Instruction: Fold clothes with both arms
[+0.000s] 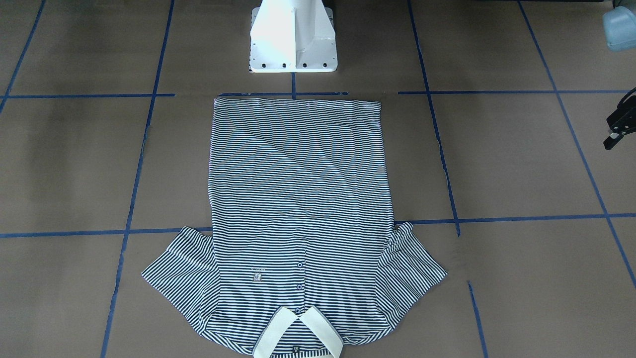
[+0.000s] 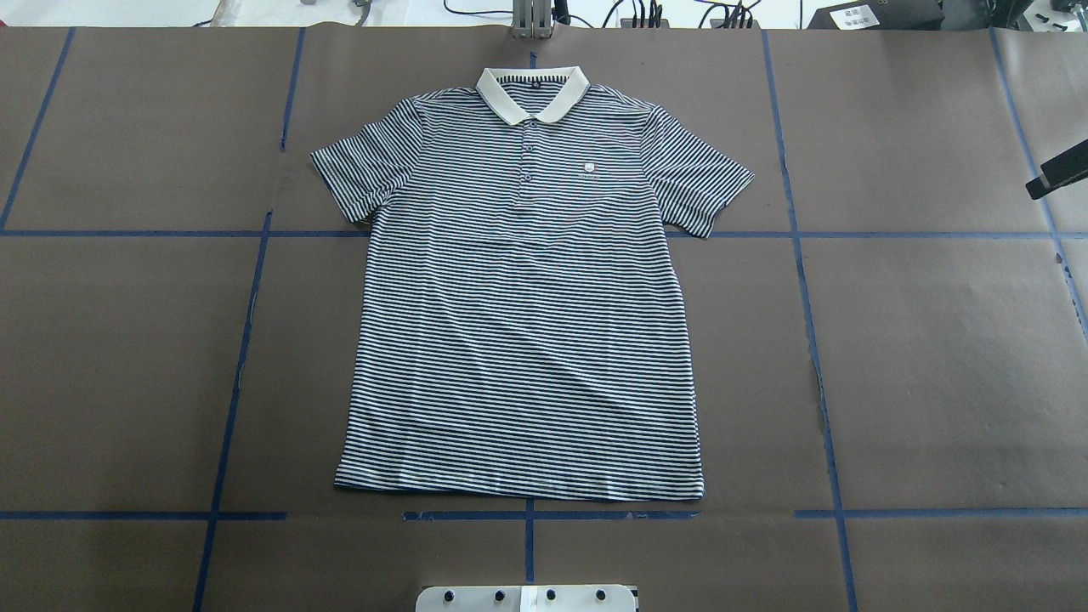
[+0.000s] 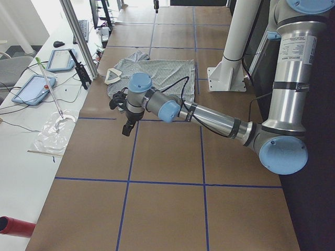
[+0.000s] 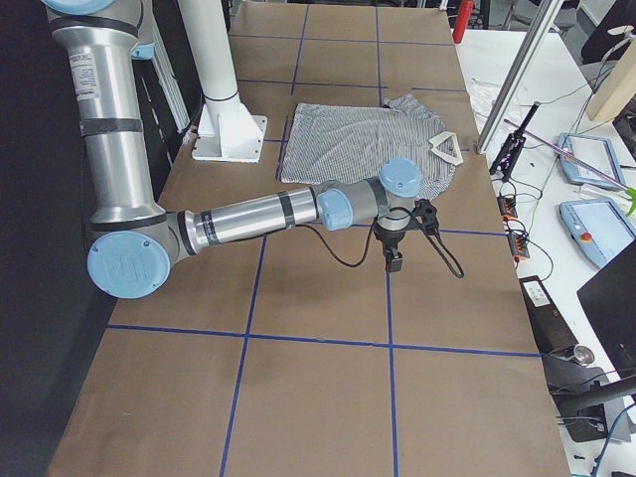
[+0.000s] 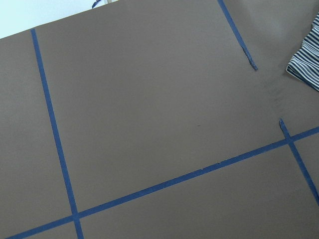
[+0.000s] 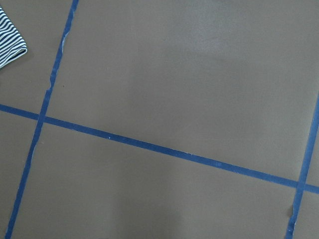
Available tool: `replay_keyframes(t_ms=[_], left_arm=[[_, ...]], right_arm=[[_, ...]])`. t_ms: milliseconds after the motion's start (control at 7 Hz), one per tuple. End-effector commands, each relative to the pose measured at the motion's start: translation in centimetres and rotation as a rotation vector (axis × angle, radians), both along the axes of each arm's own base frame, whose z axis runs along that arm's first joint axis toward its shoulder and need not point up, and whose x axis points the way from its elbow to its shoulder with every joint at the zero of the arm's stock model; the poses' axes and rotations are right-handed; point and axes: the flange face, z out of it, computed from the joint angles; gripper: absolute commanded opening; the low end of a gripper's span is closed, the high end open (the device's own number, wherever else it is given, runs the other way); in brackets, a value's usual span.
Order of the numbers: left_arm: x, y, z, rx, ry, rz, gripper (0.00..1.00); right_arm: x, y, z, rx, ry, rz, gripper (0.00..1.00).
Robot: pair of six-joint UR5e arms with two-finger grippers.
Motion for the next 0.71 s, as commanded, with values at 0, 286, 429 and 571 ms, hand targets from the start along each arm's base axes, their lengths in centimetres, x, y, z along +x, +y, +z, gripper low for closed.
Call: replay_keyframes(t_ms=[0,286,429,571], left_arm=[[-0.1,0.1,0.3,-0.004,-0.005,0.002,1.00],[-0.2,0.0,0.8,-0.015,-0.007,-0.006,1.00],[-0.1,0.1,1.9,-0.040,-0.007,-0.004,1.00],[-0.1,0.3,2.6,-0.051,-0.009,-0.002,1.00]], right_arm=[[1.3,0.7,1.2,-0.031,-0.025,0.014,1.00],[1.6,2.2,2.9,-0.068,-0.050,0.009,1.00],[1.4,2.2,3.6,-0.085,-0.051,0.006,1.00],[0.7,0.7,3.7,-0.085,-0.065,-0.003,1.00]])
